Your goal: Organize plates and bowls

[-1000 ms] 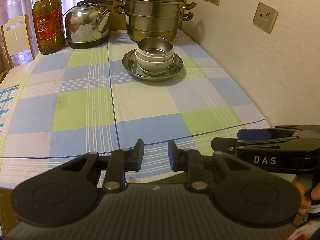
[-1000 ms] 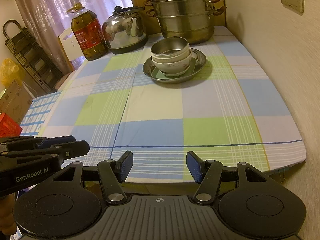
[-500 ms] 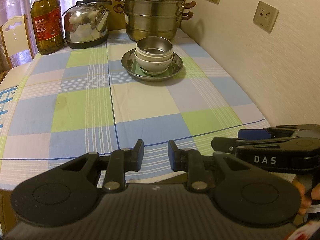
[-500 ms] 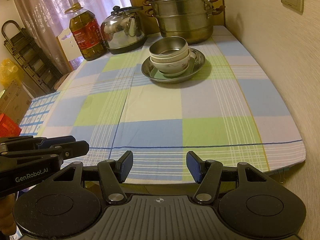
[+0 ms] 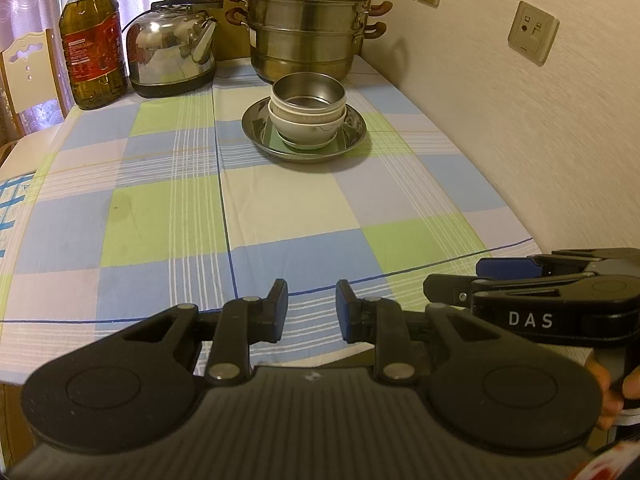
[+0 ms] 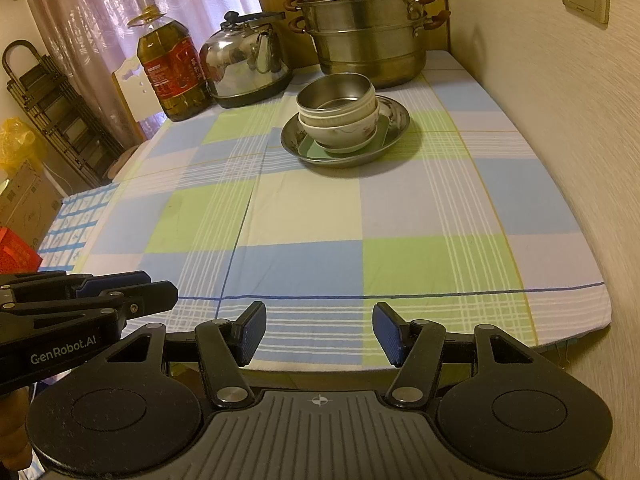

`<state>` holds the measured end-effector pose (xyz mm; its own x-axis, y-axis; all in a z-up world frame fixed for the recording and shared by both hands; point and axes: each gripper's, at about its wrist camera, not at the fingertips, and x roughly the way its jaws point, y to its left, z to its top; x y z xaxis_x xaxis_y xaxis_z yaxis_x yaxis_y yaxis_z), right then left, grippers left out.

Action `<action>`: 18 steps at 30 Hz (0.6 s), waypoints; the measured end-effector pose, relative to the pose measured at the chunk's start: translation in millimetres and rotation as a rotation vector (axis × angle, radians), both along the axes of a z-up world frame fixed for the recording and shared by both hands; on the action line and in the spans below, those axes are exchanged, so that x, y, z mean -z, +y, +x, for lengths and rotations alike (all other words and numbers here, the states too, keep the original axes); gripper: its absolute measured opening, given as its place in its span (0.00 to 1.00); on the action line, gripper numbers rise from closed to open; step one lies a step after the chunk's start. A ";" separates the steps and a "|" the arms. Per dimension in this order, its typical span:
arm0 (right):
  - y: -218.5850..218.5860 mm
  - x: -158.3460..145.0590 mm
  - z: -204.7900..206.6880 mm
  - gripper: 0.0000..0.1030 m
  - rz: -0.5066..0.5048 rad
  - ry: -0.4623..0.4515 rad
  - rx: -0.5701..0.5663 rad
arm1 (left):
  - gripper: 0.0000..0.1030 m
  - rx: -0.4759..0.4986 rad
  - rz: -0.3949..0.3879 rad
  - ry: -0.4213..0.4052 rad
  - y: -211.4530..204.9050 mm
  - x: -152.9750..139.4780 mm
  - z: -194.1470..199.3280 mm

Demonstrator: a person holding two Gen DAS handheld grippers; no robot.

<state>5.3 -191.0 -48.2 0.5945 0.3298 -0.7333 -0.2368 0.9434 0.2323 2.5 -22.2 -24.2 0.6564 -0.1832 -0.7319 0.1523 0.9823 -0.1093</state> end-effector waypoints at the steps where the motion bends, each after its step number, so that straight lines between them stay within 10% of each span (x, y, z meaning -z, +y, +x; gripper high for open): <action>1: 0.0 -0.1 0.0 0.57 0.000 0.000 0.000 | 0.23 0.001 0.001 0.001 -1.1 0.8 1.3; 18: -1.5 -0.6 1.0 0.57 0.000 0.003 0.000 | 0.23 0.003 0.003 0.004 -4.5 2.5 4.6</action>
